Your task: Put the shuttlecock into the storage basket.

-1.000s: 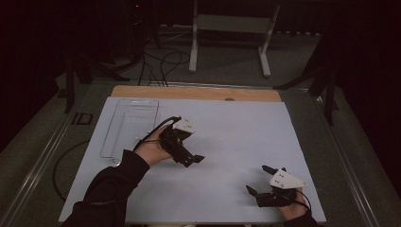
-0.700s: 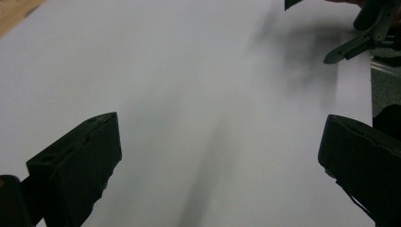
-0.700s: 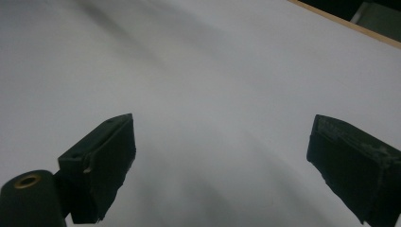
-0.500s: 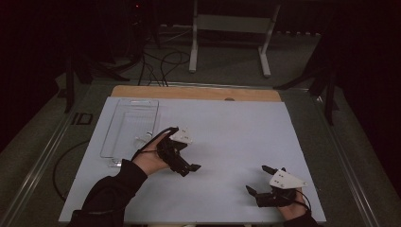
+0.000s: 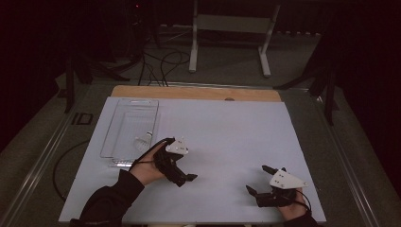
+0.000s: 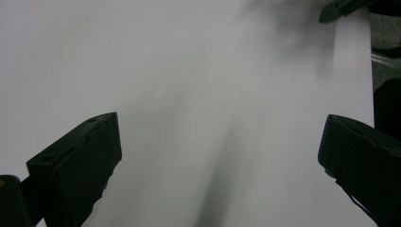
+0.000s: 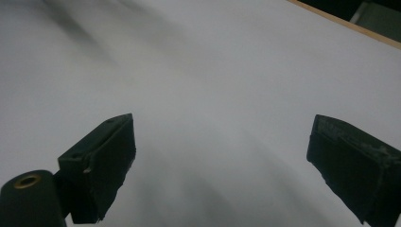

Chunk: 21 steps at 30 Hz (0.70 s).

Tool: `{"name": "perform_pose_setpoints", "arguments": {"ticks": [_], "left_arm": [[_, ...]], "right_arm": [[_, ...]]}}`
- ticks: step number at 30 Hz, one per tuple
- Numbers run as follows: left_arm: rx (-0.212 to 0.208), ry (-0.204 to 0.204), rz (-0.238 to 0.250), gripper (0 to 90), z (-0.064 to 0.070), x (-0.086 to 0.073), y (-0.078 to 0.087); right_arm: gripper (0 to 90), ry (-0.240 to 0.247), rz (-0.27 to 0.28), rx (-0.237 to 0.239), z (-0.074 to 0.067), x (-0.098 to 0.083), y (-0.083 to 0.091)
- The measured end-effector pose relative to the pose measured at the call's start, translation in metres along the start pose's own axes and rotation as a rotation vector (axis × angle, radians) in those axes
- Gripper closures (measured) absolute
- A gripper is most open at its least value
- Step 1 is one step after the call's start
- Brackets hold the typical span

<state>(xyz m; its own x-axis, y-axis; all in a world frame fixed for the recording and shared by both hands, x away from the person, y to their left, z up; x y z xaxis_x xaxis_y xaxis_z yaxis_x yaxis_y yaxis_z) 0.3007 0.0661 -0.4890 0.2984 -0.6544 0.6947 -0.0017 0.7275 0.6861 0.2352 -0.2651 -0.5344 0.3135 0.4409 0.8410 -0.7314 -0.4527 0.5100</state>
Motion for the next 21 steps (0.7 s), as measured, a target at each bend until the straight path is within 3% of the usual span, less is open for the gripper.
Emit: {"name": "perform_pose_setpoints", "arguments": {"ticks": [6, 21], "left_arm": [[-0.019, 0.009, 0.003, 1.1, 0.005, -0.013, -0.002], [-0.015, 0.017, -0.017, 1.2, 0.021, -0.046, -0.008]], "right_arm": [[8.6, 0.0, -0.001, 0.0, 0.0, 0.0, 0.0], [8.6, 0.003, 0.0, 0.0, 0.0, 0.0, 0.0]]}}
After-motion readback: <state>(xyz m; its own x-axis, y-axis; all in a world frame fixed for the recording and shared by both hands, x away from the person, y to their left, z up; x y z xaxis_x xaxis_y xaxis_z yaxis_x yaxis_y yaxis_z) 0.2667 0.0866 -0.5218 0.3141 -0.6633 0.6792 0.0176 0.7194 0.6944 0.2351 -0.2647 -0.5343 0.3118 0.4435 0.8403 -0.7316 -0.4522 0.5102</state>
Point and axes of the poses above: each handheld gripper's, and its own axes: y roughly backward along the jaws, x roughly out of its top, z roughly to its right, the point moved 3 cm from there along -y, roughly forward along the jaws, and after that the axes turned 10 degrees about -x, right-handed, at the moved point
